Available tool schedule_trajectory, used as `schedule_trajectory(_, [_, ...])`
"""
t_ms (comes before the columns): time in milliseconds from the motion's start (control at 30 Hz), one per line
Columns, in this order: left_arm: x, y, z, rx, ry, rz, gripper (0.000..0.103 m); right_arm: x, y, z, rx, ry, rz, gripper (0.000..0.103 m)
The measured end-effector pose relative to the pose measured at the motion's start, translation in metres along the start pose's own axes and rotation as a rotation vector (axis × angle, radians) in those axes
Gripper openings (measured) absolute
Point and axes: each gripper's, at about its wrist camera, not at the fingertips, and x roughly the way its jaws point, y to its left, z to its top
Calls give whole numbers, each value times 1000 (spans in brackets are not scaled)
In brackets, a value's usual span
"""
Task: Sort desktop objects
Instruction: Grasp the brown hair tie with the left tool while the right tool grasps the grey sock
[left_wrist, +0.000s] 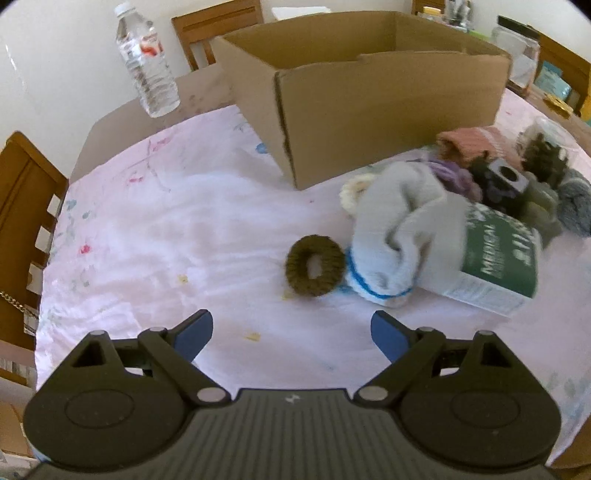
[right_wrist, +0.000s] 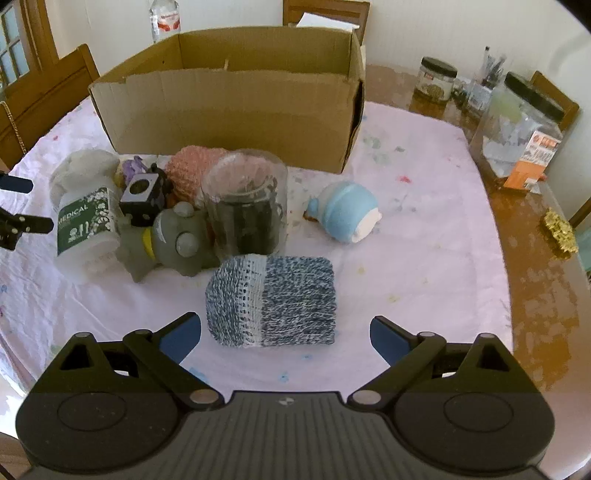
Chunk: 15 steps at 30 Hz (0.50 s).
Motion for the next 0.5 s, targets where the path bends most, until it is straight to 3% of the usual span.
schedule_trajectory(133, [9, 6, 3, -3, -17, -11, 90, 10, 1, 2, -5, 13, -4, 100])
schedule_trajectory(500, [19, 13, 17, 23, -60, -103, 71, 23, 9, 8, -19, 26, -8, 100])
